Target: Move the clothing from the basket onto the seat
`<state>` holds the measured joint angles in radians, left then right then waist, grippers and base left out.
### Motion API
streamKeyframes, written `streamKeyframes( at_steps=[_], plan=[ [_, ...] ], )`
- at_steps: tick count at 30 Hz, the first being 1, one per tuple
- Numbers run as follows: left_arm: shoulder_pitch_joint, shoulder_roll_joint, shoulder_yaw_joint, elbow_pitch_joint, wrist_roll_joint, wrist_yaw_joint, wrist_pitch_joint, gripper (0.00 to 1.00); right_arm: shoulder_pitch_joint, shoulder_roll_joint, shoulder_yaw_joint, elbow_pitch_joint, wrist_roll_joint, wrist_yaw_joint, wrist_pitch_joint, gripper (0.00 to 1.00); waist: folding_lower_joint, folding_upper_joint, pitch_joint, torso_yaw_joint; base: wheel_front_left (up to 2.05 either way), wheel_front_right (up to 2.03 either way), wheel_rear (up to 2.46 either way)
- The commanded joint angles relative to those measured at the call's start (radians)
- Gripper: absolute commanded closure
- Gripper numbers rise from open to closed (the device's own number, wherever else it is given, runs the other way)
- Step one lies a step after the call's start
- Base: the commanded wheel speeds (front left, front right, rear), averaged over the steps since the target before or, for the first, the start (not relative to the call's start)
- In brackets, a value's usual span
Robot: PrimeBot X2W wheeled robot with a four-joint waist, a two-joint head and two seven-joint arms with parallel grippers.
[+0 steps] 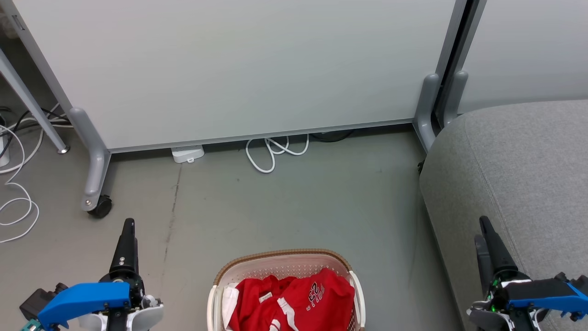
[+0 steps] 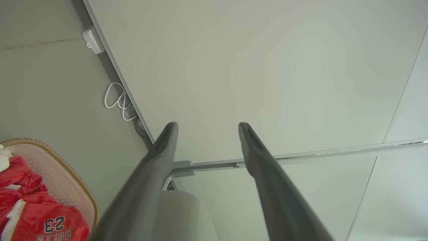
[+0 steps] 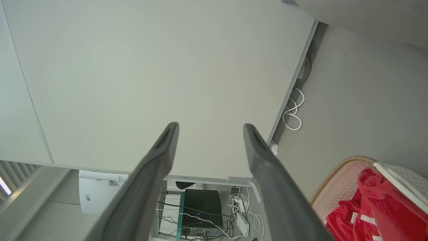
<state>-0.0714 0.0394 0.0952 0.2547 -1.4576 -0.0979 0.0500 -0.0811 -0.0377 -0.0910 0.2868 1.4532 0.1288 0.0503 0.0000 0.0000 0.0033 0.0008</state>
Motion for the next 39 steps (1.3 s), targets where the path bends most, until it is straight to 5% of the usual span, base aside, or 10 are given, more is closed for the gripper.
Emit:
streamKeyframes(
  at_steps=[1, 24, 39],
  plan=[
    [-0.038, 0.007, -0.002, -0.024, 0.042, -0.006, -0.011, 0.0, -0.032, -0.005, 0.005, -0.024, -0.045, 0.001, -0.011, 0.0, 0.0, 0.0, 0.0, 0.0, 0.0, 0.0, 0.0],
    [-0.055, 0.015, -0.09, -0.04, 0.565, 0.033, -0.103, 0.0, -0.04, -0.009, 0.078, -0.051, -0.501, 0.001, -0.104, 0.0, 0.0, 0.0, 0.005, 0.001, 0.0, 0.0, 0.0],
    [-0.072, 0.03, -0.151, -0.005, 0.772, 0.053, -0.153, 0.0, -0.044, -0.01, 0.105, -0.035, -0.725, 0.002, -0.154, 0.0, 0.0, 0.0, 0.005, 0.003, 0.0, 0.0, 0.0]
  ],
)
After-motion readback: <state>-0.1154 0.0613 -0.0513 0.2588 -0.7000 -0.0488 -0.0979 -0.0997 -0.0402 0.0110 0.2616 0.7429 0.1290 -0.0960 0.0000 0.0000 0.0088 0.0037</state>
